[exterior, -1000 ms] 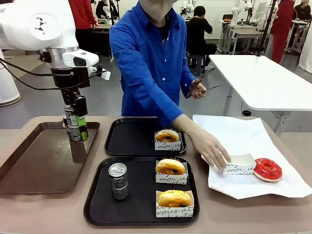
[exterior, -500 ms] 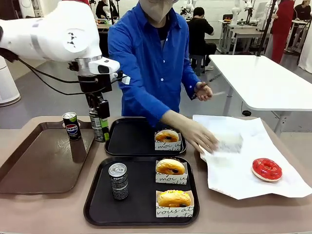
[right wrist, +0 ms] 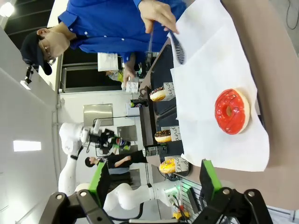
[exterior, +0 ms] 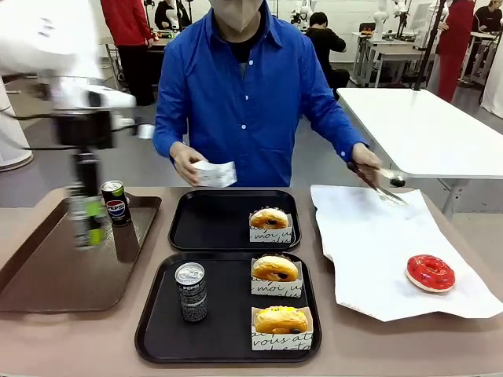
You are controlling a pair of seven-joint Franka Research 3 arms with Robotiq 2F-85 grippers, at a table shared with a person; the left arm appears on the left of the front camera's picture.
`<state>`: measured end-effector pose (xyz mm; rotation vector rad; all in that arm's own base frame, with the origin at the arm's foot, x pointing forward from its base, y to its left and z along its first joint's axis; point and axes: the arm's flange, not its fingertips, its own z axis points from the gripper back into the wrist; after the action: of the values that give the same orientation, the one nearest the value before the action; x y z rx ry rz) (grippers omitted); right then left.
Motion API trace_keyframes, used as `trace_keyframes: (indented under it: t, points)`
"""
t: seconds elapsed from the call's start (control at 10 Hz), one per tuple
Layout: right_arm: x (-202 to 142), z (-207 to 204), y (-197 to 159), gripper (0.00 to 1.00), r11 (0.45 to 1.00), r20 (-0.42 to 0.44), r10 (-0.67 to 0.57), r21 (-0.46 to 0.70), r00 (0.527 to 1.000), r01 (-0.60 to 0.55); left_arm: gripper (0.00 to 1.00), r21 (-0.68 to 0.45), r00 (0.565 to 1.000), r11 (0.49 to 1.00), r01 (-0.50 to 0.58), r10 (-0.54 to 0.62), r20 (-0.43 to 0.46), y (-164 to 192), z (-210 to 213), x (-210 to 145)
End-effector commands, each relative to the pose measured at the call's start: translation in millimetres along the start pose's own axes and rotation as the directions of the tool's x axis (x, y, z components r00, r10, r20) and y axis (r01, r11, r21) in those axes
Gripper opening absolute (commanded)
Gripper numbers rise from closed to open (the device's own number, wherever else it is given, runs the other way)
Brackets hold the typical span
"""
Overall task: Set up donuts and drinks on trays.
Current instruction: Pick up one Pepsi coke from the Handle tray and place it on the Flat Tray without a Pepsi coke.
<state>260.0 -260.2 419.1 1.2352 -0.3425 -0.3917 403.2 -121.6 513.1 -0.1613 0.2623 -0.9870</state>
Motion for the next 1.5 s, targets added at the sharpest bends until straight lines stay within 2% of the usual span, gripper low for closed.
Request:
trace_keyframes:
  t: [0.0, 0.4, 0.6, 0.7, 1.0, 1.4]
  points:
    - [1.4, 0.3, -0.3, 1.00, 1.000, 0.006, 0.012, 0.019, 1.000, -0.013, 0.59, 0.095, 1.000, 0.995, 0.010, -0.013, 0.027, -27.4, -9.6, -62.8]
    - [1.4, 0.3, -0.3, 1.00, 1.000, 0.006, 0.012, 0.019, 1.000, -0.013, 0.59, 0.089, 0.999, 0.996, -0.015, 0.011, 0.041, -9.1, -1.2, -49.7]
    - [1.4, 0.3, -0.3, 1.00, 1.000, 0.006, 0.012, 0.019, 1.000, -0.013, 0.59, 0.136, 0.991, 0.989, -0.060, 0.043, 0.127, -14.6, -6.6, -45.5]
    - [1.4, 0.3, -0.3, 1.00, 1.000, 0.006, 0.012, 0.019, 1.000, -0.013, 0.59, 0.181, 0.985, 0.980, -0.082, 0.051, 0.167, -15.2, -2.2, -24.3]
    - [1.4, 0.3, -0.3, 1.00, 1.000, 0.006, 0.012, 0.019, 1.000, -0.013, 0.59, 0.175, 0.984, 0.982, -0.078, 0.047, 0.174, -4.2, 14.3, 62.3]
    - [1.4, 0.3, -0.3, 1.00, 1.000, 0.006, 0.012, 0.019, 1.000, -0.013, 0.59, 0.170, 0.970, 0.980, -0.104, 0.063, 0.233, 2.7, 13.3, 114.7]
